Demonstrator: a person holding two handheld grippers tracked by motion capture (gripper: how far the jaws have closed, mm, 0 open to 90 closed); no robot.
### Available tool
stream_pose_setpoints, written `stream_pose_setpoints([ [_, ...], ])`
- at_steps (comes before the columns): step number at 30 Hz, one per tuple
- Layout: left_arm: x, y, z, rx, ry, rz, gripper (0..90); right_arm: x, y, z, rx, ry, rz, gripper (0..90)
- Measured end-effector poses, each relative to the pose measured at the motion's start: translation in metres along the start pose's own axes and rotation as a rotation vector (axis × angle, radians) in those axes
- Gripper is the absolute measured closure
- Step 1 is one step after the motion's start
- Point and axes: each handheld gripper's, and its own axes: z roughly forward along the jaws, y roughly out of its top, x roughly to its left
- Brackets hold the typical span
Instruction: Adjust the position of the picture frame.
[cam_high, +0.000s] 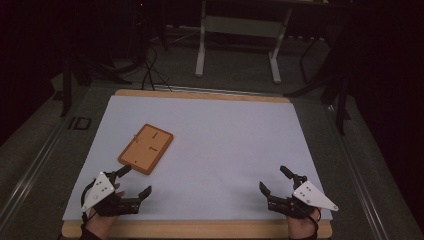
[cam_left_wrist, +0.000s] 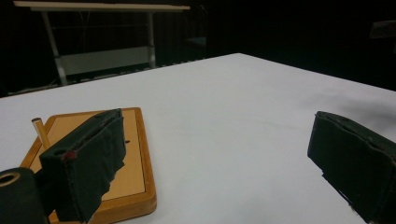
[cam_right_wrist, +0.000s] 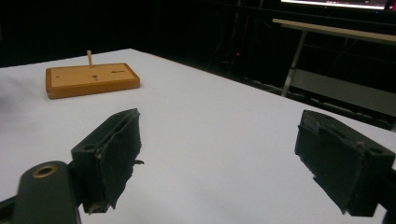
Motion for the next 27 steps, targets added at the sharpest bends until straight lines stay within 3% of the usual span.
stream_pose_setpoints([
  [4,-0.001,0.001,0.0,0.022,-0.001,0.012,4.7,0.001,0.0,0.0,-0.001,-0.001,-0.009,14.4],
  [5,-0.001,0.003,-0.001,0.011,-0.041,-0.023,4.6,0.001,0.001,0.0,-0.005,-0.001,-0.012,14.5],
  [7,-0.003,0.005,-0.002,0.012,-0.046,-0.016,4.6,0.001,0.001,-0.001,-0.01,0.002,-0.014,15.0],
  [11,-0.005,0.008,0.0,0.057,-0.081,-0.052,4.6,0.002,0.002,-0.001,-0.01,0.006,-0.021,15.3],
  [15,-0.008,0.014,-0.001,0.086,-0.059,-0.013,4.3,0.002,0.002,-0.001,-0.007,0.001,-0.034,15.3],
  [16,-0.004,0.019,-0.002,0.082,-0.076,-0.003,4.3,0.003,0.002,-0.001,-0.011,0.002,-0.033,15.3],
  [18,-0.002,0.022,-0.002,0.093,-0.062,-0.005,4.3,0.004,0.003,-0.001,-0.01,0.001,-0.035,15.3],
  [20,0.01,0.028,-0.003,0.088,-0.03,-0.032,4.4,0.005,0.003,0.0,-0.011,0.006,-0.034,15.2],
  [27,0.037,0.037,0.006,0.104,0.016,-0.036,4.6,0.006,0.002,0.001,0.0,0.014,-0.022,15.2],
])
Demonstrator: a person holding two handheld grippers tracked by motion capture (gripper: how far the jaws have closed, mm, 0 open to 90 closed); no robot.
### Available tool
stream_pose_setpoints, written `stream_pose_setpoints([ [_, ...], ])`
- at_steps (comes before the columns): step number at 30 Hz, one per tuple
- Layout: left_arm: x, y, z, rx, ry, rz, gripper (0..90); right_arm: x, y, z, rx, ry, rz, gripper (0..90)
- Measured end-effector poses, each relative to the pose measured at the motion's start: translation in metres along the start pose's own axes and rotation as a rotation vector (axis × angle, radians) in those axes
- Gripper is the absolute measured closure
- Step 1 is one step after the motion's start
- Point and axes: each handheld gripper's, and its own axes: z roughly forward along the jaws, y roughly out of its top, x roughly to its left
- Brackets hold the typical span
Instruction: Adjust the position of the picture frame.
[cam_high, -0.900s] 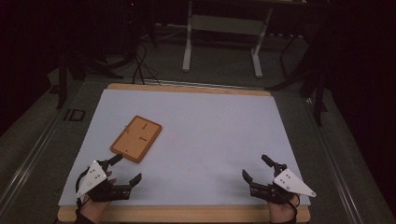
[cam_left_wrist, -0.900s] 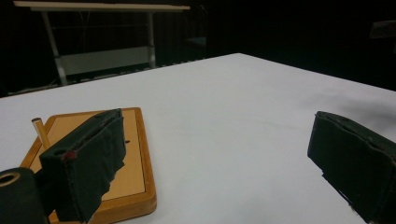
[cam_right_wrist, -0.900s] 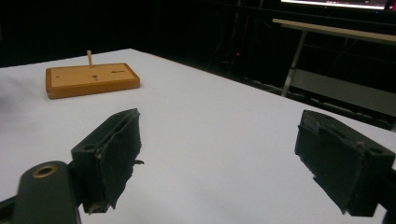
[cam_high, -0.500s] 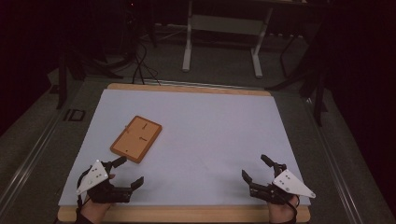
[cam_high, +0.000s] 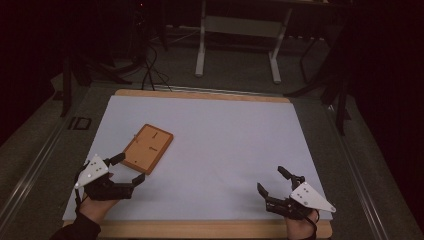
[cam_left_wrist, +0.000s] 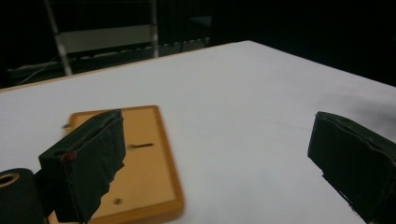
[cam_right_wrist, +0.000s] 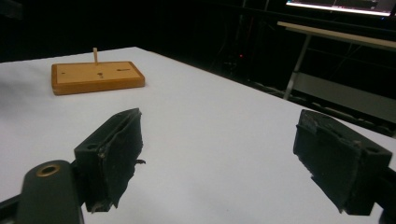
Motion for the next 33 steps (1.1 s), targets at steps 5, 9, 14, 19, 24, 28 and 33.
stream_pose_setpoints([
  [5,0.016,0.007,0.008,0.012,0.02,-0.002,5.3,0.0,0.0,-0.001,-0.002,-0.01,-0.003,15.1],
  [9,0.027,0.01,0.017,0.016,0.034,-0.01,6.0,0.0,0.0,-0.001,-0.005,-0.003,0.001,15.0],
  [14,0.039,0.011,0.029,0.035,0.053,0.002,8.7,0.001,0.001,-0.002,-0.007,-0.001,0.002,15.0],
  [19,0.052,0.007,0.042,0.068,0.079,0.002,13.8,0.001,0.002,-0.004,-0.019,-0.015,-0.002,15.0],
  [24,0.061,0.002,0.052,0.098,0.1,0.003,19.7,0.002,0.002,-0.003,-0.012,-0.01,-0.004,15.0],
  [28,0.075,-0.004,0.063,0.132,0.134,-0.015,28.7,0.001,0.001,-0.002,-0.01,-0.006,-0.001,15.0],
  [33,0.089,-0.01,0.076,0.186,0.18,-0.059,38.7,0.001,0.001,-0.001,-0.002,-0.001,-0.001,15.0],
])
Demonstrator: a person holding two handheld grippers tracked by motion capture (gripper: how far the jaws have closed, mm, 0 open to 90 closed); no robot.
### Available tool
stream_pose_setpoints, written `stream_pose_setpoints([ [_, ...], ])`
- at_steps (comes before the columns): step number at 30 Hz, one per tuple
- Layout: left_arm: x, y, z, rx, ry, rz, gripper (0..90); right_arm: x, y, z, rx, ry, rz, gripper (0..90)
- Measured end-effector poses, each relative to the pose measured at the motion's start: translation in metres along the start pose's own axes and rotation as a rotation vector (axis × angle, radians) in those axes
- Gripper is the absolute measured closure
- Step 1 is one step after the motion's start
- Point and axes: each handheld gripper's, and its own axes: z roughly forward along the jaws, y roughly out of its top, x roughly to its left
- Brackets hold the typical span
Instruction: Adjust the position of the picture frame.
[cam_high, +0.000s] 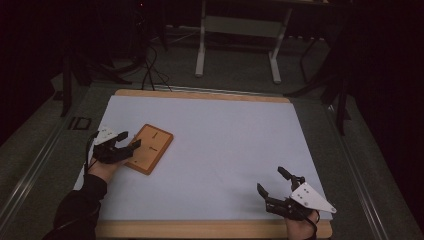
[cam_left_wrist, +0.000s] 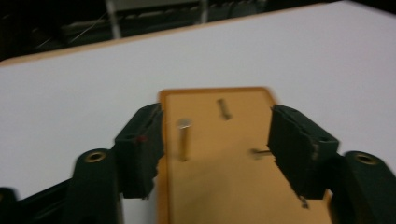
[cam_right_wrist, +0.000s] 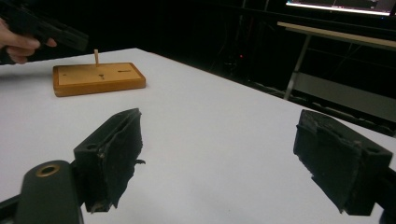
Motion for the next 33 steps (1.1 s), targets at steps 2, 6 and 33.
stream_pose_setpoints([
  [2,0.003,-0.002,0.006,0.022,0.01,0.001,44.4,0.0,0.0,0.0,0.001,0.002,0.0,15.0],
  [6,0.003,-0.004,0.012,0.039,0.016,0.015,54.6,0.0,-0.001,0.001,0.005,0.006,0.008,15.0],
  [33,0.007,-0.014,0.033,0.067,0.036,-0.002,84.9,-0.001,-0.002,0.003,0.02,0.023,0.015,15.1],
])
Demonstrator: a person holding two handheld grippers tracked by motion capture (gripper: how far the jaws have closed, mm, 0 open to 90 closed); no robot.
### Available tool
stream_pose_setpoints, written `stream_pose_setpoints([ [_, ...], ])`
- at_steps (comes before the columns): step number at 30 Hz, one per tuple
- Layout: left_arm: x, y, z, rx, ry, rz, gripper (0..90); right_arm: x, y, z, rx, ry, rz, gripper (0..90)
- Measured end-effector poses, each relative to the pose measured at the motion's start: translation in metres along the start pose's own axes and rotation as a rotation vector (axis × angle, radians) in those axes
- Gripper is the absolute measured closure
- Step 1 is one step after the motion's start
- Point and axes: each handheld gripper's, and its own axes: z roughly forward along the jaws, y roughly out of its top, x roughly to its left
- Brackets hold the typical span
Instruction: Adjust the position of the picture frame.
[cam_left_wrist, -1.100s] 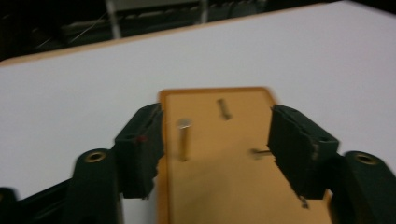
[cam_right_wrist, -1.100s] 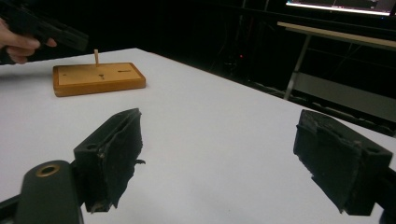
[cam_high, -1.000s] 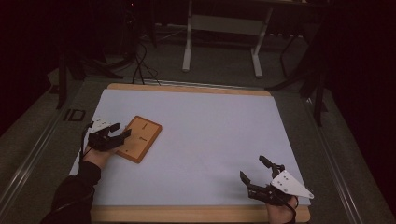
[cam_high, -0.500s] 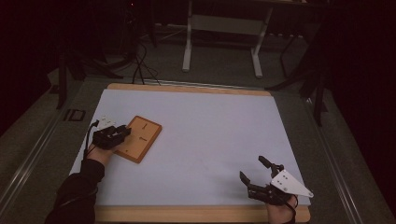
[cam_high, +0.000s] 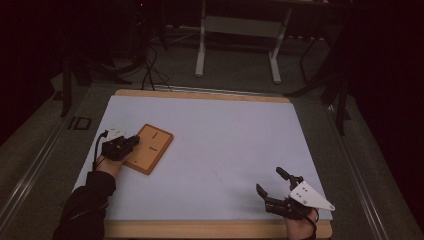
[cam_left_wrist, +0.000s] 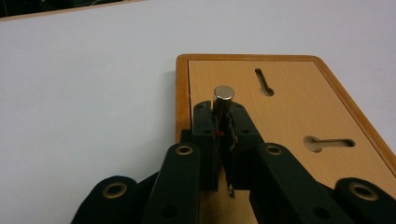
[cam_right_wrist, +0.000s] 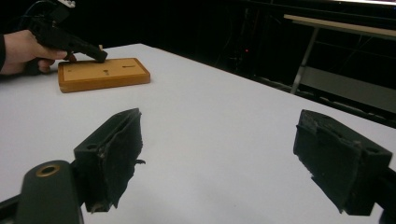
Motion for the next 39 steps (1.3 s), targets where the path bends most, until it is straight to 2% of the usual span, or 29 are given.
stream_pose_setpoints([
  [12,-0.003,0.001,-0.002,0.001,-0.008,-0.002,85.4,0.0,0.0,0.0,0.004,0.005,0.006,15.1],
  [18,-0.005,0.003,-0.003,-0.01,-0.016,0.009,85.5,-0.001,-0.001,0.001,0.006,0.009,0.009,15.1],
  [21,-0.007,0.008,-0.008,-0.036,-0.031,0.0,85.5,-0.001,0.0,0.0,0.005,0.009,0.013,15.1],
  [25,-0.015,0.018,-0.014,-0.05,-0.04,0.052,85.5,-0.001,-0.001,0.0,0.007,0.01,0.015,15.1],
  [28,-0.021,0.026,-0.016,-0.052,-0.065,0.066,85.5,-0.001,0.0,0.001,0.005,0.011,0.013,15.1],
  [31,-0.029,0.034,-0.016,-0.055,-0.071,0.08,85.5,-0.001,0.0,0.0,0.004,0.011,0.012,15.1],
  [34,-0.037,0.041,-0.014,-0.061,-0.087,0.095,85.5,-0.001,0.0,0.0,0.005,0.011,0.014,15.1],
  [39,-0.05,0.051,-0.005,-0.051,-0.138,0.126,85.5,-0.002,0.0,0.0,0.002,0.012,0.016,15.1],
])
